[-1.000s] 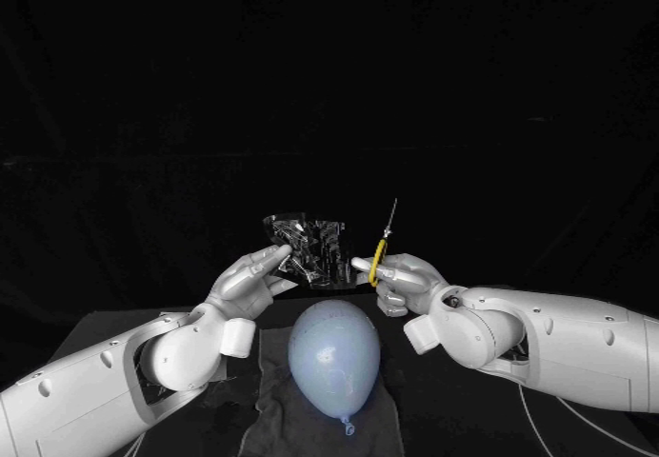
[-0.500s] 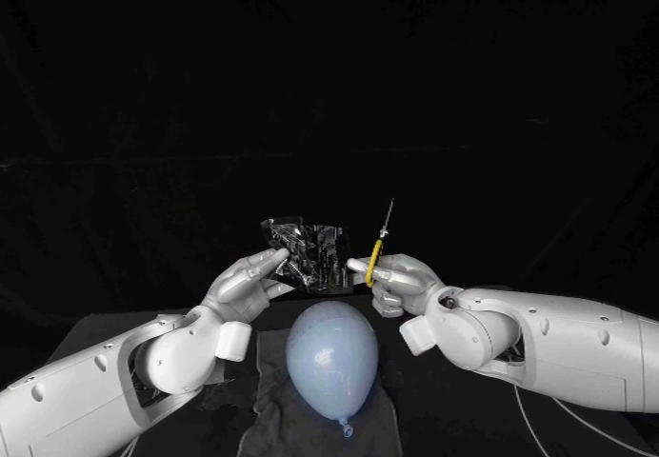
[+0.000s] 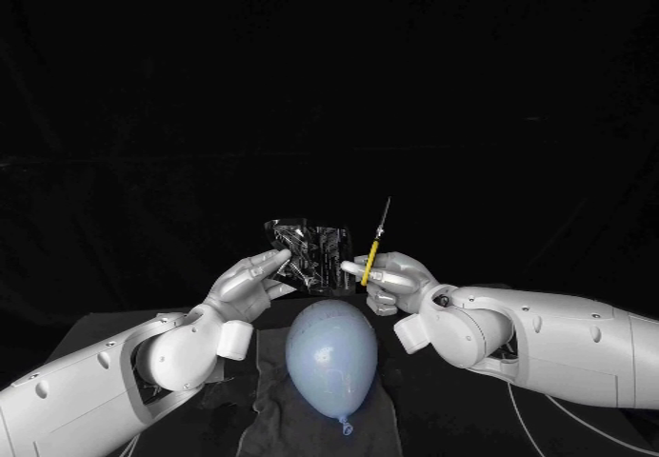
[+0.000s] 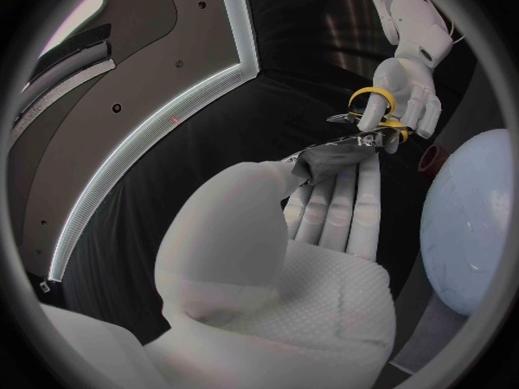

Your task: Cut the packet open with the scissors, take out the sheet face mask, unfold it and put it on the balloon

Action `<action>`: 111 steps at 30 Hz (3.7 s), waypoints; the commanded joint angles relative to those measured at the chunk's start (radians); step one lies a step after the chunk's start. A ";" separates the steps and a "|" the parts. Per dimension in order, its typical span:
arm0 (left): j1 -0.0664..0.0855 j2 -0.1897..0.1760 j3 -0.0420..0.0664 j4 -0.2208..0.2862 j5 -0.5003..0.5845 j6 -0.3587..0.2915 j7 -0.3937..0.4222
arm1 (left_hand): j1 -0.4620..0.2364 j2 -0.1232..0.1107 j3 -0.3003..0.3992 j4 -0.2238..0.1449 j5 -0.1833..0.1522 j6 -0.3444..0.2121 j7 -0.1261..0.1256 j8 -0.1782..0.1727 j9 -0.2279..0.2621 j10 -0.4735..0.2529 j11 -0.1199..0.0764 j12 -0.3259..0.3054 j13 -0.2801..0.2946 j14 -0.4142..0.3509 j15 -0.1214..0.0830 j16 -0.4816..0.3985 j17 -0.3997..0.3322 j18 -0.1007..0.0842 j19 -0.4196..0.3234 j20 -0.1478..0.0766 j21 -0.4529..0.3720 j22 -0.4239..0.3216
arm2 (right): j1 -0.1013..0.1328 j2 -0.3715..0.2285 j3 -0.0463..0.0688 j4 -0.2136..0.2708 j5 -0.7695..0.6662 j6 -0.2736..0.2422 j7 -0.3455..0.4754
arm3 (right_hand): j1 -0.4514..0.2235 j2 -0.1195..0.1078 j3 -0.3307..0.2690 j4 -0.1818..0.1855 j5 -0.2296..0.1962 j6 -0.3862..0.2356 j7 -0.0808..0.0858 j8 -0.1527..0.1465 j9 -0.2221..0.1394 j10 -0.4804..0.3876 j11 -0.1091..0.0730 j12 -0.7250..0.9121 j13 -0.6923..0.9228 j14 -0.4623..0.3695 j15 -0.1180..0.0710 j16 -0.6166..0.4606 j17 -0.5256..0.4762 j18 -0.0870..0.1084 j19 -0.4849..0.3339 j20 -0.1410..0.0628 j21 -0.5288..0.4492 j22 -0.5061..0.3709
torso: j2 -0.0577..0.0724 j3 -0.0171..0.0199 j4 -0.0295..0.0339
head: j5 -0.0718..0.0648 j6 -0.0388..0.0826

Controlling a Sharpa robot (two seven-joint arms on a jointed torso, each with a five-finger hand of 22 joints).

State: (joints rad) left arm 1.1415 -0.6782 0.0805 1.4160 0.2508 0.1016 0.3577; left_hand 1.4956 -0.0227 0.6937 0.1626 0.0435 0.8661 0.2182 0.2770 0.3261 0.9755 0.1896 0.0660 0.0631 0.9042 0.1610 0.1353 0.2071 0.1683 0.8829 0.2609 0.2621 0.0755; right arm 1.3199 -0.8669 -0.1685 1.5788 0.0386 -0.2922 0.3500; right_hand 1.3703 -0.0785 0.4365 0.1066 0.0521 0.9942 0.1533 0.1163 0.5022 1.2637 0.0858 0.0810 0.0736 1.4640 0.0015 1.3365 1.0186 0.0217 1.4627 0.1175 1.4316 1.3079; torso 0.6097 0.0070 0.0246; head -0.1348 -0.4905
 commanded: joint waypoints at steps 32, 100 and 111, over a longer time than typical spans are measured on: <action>0.006 -0.007 -0.012 -0.012 -0.075 0.027 -0.131 | -0.351 -0.143 -0.420 0.130 0.004 -0.110 0.066 -0.068 -0.026 -0.102 0.045 -0.002 0.001 -0.054 0.038 -0.060 -0.024 0.000 -0.083 0.030 -0.097 -0.009 | 0.000 -0.014 0.003 0.040 -0.090 -0.125 -0.004 | -0.028 0.039 0.187 -0.127 -0.003 0.054 -0.049 0.093 0.114 0.189 -0.063 0.050 0.088 0.015 -0.050 0.013 0.024 0.006 0.051 -0.058 0.031 0.213 | 0.000 -0.0011 0.0000 | -0.004 -0.003; 0.035 0.029 -0.041 -0.039 -0.124 -0.182 -0.175 | 0.227 -0.040 -0.435 0.056 0.005 0.095 -0.019 -0.040 -0.050 0.119 -0.034 -0.004 -0.002 0.130 -0.037 -0.016 -0.014 0.016 0.139 -0.048 -0.075 -0.004 | -0.001 -0.017 0.003 0.088 -0.171 -0.141 -0.048 | -0.043 0.036 0.212 -0.147 -0.003 0.050 -0.049 0.099 0.131 0.188 -0.063 0.047 0.104 0.015 -0.050 0.014 0.027 0.006 0.050 -0.059 0.029 0.213 | 0.000 -0.0012 -0.0002 | 0.019 -0.014; 0.035 0.028 -0.043 -0.034 -0.151 -0.224 -0.193 | 0.189 -0.028 -0.271 0.039 0.005 0.150 -0.033 -0.019 -0.046 0.197 -0.056 -0.002 -0.001 0.199 -0.062 -0.005 -0.014 0.014 0.176 -0.072 -0.031 0.012 | -0.002 -0.020 0.003 0.097 -0.173 -0.142 -0.045 | -0.043 0.036 0.213 -0.148 -0.003 0.049 -0.049 0.099 0.131 0.188 -0.063 0.046 0.104 0.014 -0.050 0.013 0.024 0.007 0.048 -0.059 0.026 0.212 | 0.000 -0.0016 -0.0004 | 0.022 -0.016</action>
State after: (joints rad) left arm 1.1755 -0.6521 0.0376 1.3794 0.1103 -0.0879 0.1664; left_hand 1.6955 -0.0553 0.4134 0.2013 0.0461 1.0096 0.1856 0.2536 0.2724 1.1659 0.1354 0.0666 0.0624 1.0983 0.0994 0.1268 0.1920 0.1782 1.0510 0.1896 0.2244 0.0864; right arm 1.3174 -0.8857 -0.1670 1.6747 -0.1202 -0.4452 0.2923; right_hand 1.3274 -0.0487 0.6418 -0.0415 0.0458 1.0446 0.1091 0.2088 0.6325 1.2834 0.1063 0.1225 0.1766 1.4661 -0.0436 1.3458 1.0427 0.0216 1.4674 0.0662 1.4569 1.3078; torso 0.6094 0.0055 0.0246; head -0.1142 -0.5067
